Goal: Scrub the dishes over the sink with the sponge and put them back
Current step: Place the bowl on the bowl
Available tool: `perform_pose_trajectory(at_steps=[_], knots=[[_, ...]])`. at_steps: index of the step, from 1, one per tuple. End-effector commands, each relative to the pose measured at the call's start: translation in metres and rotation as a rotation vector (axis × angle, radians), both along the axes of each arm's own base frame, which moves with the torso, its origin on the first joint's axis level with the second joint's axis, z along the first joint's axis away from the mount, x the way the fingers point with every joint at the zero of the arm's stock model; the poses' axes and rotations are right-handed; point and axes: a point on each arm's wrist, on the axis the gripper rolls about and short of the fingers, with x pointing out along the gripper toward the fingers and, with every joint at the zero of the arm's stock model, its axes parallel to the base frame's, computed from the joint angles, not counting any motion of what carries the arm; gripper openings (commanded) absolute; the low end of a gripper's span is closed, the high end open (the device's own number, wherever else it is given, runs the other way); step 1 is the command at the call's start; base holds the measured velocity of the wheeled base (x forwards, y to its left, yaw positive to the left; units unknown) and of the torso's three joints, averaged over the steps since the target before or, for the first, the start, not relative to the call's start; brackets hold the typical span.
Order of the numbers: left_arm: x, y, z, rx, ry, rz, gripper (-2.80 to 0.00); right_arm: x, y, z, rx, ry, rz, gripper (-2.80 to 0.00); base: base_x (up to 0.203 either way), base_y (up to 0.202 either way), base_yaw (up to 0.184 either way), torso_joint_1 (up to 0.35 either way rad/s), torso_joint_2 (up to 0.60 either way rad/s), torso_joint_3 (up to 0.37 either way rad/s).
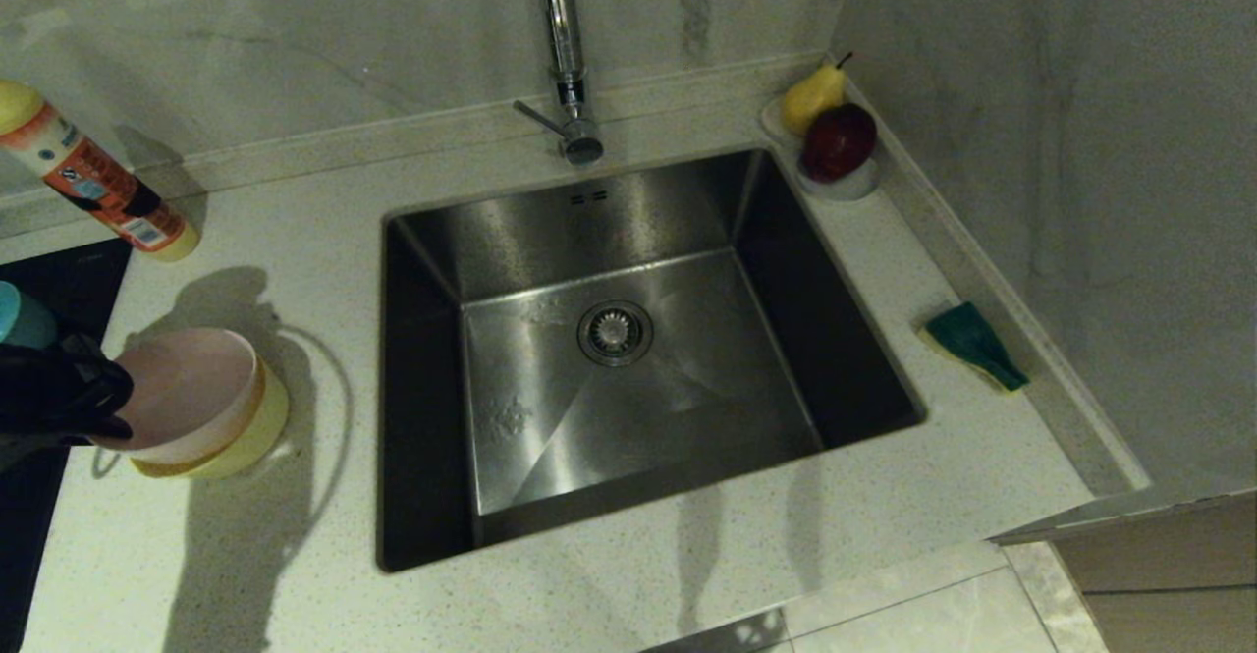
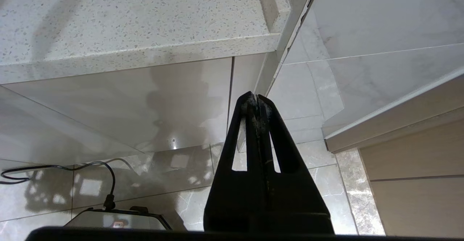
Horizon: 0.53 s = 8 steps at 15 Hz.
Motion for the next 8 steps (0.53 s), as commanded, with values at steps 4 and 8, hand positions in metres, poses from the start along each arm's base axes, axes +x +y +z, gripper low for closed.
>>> perform_pose_trajectory(at_steps=[4,8], knots=[[-0.019,-0.008,0.021,0.022,-0.08,0.001,-2.8,0.0,0.0,0.0,-0.001,0.001,0.0,-2.8,0.0,0.0,0.0,0.0,0.0,0.0],[-0.022,-0.01,0.007,0.013,-0.025,-0.002,-2.8,0.0,0.0,0.0,-0.001,0.001,0.0,-2.8,0.0,0.0,0.0,0.0,0.0,0.0]])
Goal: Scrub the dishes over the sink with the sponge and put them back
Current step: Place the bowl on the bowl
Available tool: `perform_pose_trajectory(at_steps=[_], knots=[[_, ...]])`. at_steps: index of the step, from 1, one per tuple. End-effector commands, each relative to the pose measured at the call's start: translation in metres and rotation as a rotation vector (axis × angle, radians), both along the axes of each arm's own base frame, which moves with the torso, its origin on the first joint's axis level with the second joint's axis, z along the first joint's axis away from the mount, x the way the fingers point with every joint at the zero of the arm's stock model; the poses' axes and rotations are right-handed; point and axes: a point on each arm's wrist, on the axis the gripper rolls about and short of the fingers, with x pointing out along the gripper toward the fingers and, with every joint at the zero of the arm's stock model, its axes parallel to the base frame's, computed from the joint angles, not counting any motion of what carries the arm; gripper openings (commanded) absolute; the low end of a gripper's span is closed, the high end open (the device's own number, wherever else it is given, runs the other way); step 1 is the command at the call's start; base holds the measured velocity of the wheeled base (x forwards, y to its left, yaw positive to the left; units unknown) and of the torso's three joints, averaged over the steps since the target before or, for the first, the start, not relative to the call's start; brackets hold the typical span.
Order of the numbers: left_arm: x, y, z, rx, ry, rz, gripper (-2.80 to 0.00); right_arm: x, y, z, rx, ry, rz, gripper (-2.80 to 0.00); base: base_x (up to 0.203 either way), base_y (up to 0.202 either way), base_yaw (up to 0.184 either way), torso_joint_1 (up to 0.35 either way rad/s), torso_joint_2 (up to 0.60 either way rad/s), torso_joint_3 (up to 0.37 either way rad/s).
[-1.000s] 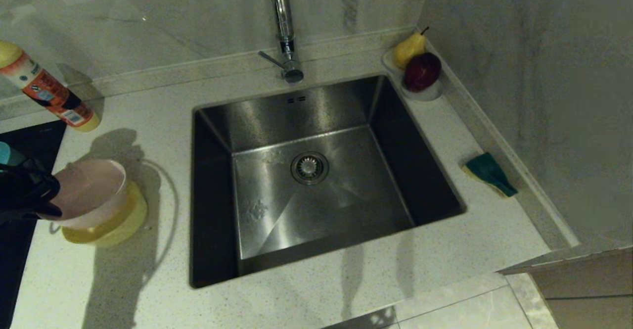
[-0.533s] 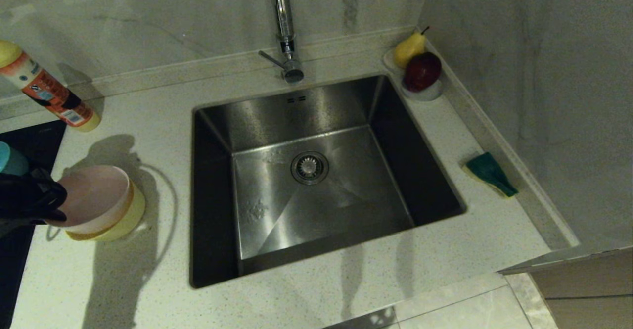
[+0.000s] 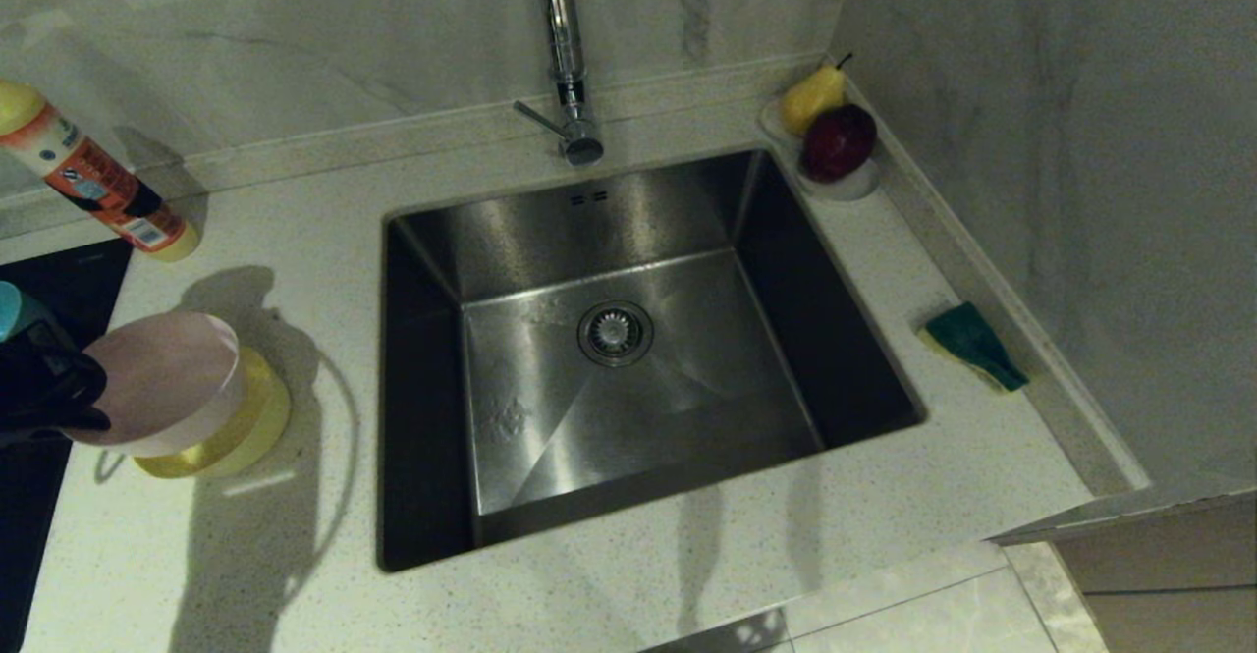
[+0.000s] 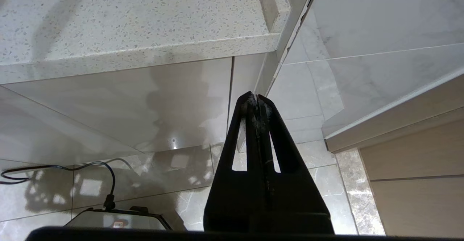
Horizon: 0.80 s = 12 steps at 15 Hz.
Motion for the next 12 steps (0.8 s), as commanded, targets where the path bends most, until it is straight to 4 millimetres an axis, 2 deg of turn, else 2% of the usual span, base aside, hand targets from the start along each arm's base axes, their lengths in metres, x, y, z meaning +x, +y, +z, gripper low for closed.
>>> perform_pose_trajectory(at_steps=[1,5,12], knots=[[-0.004,-0.001,-0.012,-0.01,0.042,-0.004,-2.8,0.0,0.0,0.0,0.0,0.001,0.001,-2.8,0.0,0.0,0.0,0.0,0.0,0.0],[0.009,0.004,-0.028,0.009,0.005,-0.006,-2.8,0.0,0.0,0.0,0.0,0.001,0.001,-2.8,0.0,0.0,0.0,0.0,0.0,0.0],[0.015,0.013,-0.033,0.038,0.013,0.021,-2.8,0.0,0.0,0.0,0.0,0.001,0.002,-2.8,0.0,0.0,0.0,0.0,0.0,0.0]])
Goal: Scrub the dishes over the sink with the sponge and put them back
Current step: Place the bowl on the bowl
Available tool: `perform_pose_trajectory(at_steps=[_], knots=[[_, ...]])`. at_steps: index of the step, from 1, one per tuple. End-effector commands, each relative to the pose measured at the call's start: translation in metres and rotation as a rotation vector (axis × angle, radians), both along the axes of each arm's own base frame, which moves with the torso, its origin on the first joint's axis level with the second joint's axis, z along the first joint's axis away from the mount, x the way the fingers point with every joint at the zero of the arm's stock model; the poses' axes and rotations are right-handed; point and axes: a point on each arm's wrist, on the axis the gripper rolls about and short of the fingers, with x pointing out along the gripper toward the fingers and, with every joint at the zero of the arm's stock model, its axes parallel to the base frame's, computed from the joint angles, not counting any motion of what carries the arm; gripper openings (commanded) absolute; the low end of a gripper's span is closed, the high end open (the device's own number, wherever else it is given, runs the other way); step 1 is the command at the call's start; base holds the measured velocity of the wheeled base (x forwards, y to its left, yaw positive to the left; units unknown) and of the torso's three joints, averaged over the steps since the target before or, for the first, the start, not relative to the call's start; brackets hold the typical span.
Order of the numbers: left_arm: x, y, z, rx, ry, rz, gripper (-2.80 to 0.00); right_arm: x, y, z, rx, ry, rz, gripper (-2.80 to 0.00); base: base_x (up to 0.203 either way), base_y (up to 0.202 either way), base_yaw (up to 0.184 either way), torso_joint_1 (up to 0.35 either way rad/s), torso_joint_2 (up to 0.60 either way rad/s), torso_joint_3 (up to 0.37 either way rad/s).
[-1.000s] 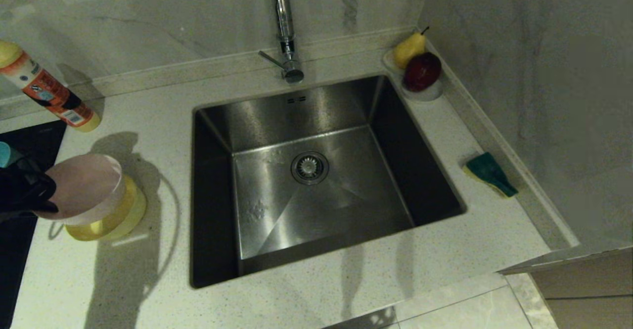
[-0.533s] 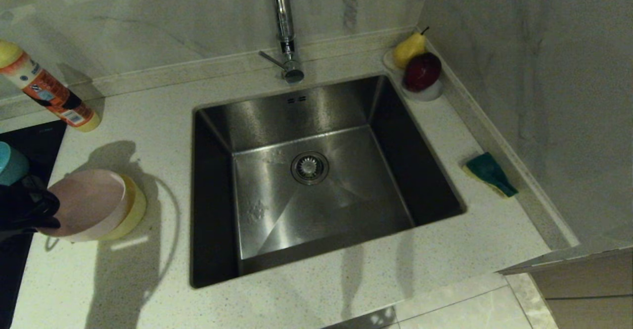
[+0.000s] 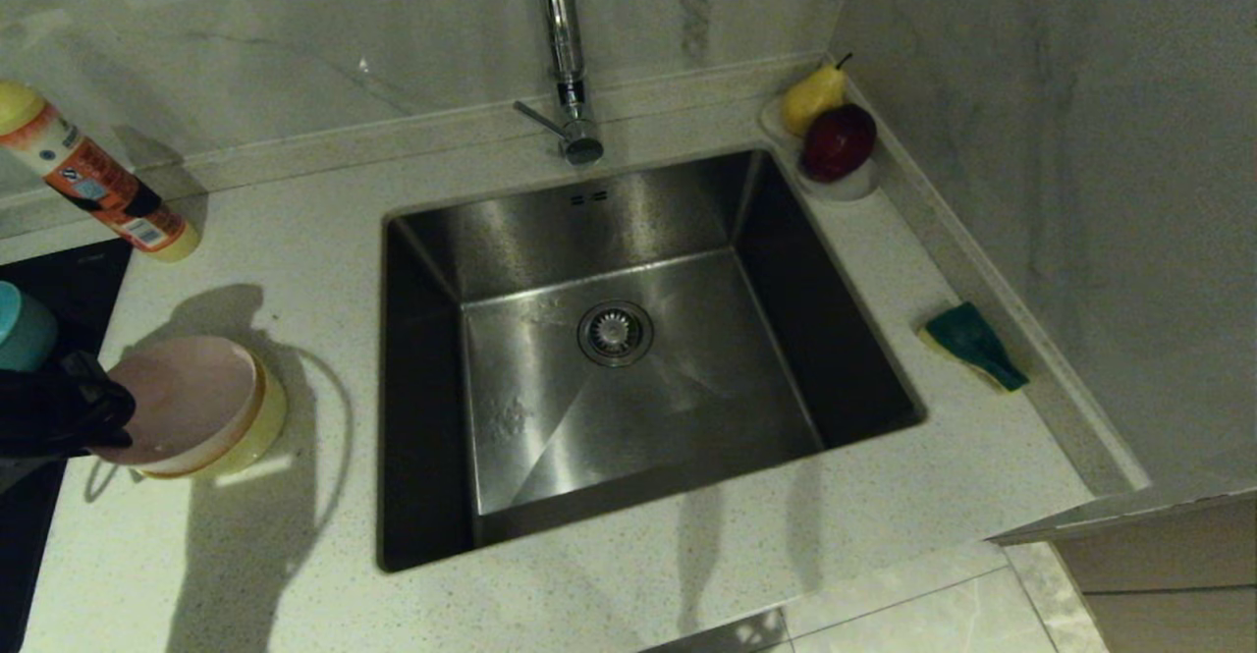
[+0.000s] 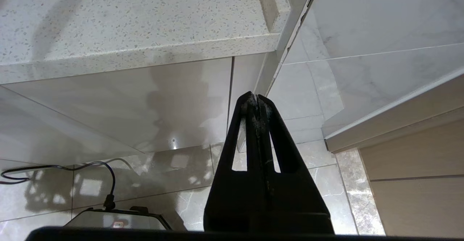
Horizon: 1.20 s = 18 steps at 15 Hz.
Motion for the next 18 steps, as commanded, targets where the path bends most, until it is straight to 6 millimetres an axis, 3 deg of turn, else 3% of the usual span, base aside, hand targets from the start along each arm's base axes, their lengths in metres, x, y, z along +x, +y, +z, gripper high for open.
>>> perform_pose_trajectory(at_steps=[1,5,10,14,18], knots=[[0.004,0.006,-0.005,0.01,0.018,0.014,-2.8,0.0,0.0,0.0,-0.001,0.001,0.0,-2.8,0.0,0.0,0.0,0.0,0.0,0.0],[0.004,0.009,-0.005,0.04,0.011,0.005,-2.8,0.0,0.0,0.0,-0.001,0.001,0.002,-2.8,0.0,0.0,0.0,0.0,0.0,0.0],[0.006,0.029,0.003,0.095,0.005,0.063,-2.8,0.0,0.0,0.0,-0.001,0.001,0.0,-2.8,0.0,0.0,0.0,0.0,0.0,0.0],[0.004,0.028,0.006,0.097,-0.004,0.062,-2.8,0.0,0.0,0.0,-0.001,0.001,0.002,-2.8,0.0,0.0,0.0,0.0,0.0,0.0],[0.0,0.025,-0.004,0.077,0.028,0.055,-2.8,0.0,0.0,0.0,-0.001,0.001,0.0,-2.8,0.0,0.0,0.0,0.0,0.0,0.0]])
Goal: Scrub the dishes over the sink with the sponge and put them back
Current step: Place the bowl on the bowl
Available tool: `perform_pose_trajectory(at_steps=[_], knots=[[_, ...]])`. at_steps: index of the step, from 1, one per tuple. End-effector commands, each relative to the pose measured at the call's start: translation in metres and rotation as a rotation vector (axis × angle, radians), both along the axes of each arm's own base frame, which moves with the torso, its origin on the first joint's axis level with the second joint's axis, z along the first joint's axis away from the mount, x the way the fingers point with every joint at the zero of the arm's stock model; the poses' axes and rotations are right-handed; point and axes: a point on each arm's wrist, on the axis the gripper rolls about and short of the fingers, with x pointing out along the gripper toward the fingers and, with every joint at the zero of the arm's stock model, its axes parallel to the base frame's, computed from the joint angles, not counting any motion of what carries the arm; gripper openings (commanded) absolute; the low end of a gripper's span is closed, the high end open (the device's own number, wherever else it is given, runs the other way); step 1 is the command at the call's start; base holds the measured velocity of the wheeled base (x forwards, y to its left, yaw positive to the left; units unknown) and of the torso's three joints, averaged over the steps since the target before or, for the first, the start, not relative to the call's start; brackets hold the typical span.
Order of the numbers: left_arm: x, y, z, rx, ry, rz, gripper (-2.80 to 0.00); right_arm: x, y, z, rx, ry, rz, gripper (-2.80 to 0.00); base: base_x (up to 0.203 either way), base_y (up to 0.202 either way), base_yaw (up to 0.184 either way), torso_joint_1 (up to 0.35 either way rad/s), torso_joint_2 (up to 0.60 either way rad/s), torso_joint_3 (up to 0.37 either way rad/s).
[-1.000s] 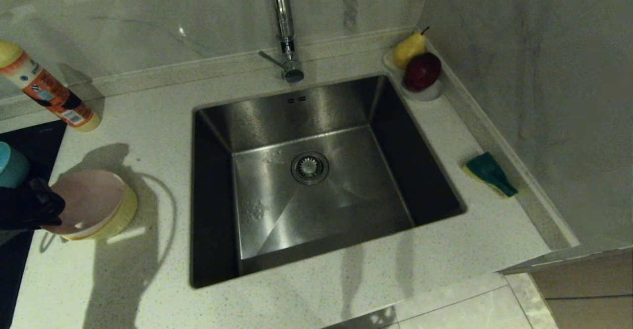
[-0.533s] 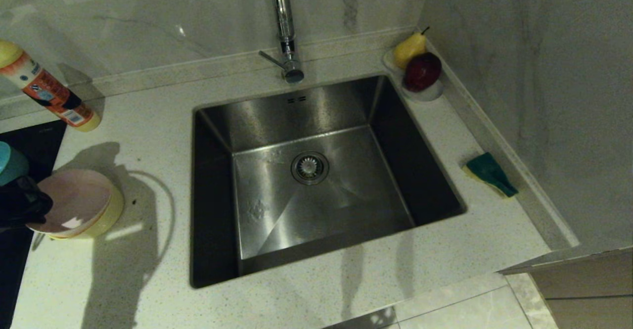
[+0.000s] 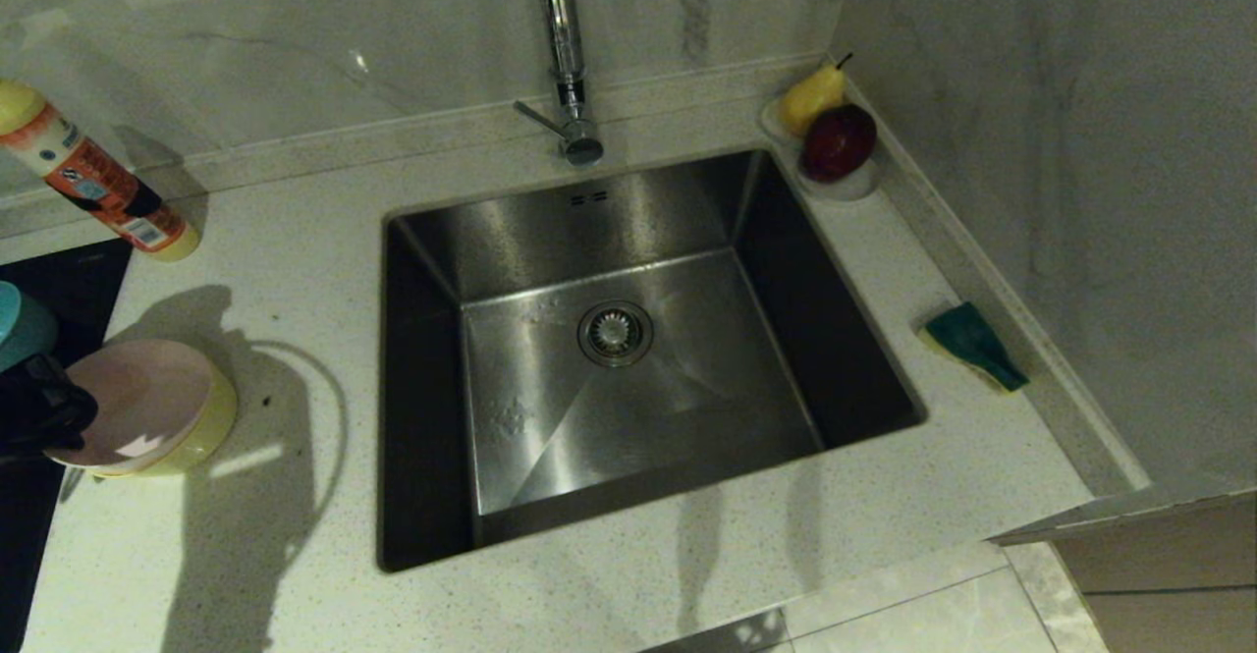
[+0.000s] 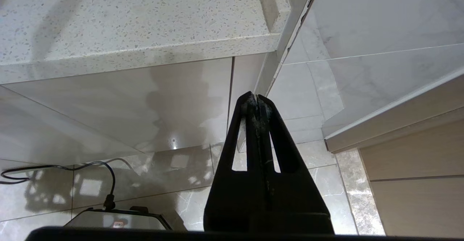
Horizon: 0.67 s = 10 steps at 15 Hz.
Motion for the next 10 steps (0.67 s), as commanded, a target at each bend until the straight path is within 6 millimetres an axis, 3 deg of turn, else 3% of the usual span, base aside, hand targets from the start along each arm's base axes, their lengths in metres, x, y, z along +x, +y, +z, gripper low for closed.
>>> perform_pose_trajectory(at_steps=[1,3,4,10], knots=[[-0.001,-0.001,-0.002,-0.007,0.007,0.0,-2.8,0.0,0.0,0.0,0.0,0.001,0.0,-2.8,0.0,0.0,0.0,0.0,0.0,0.0],[-0.002,-0.001,0.001,-0.005,-0.007,0.0,-2.8,0.0,0.0,0.0,0.0,0.001,0.0,-2.8,0.0,0.0,0.0,0.0,0.0,0.0],[-0.002,-0.002,0.006,-0.011,-0.031,-0.013,0.0,0.0,0.0,0.0,0.0,0.001,0.0,-2.8,0.0,0.0,0.0,0.0,0.0,0.0],[-0.014,-0.01,0.031,-0.014,-0.136,-0.041,0.0,0.0,0.0,0.0,0.0,0.001,0.0,-2.8,0.0,0.0,0.0,0.0,0.0,0.0]])
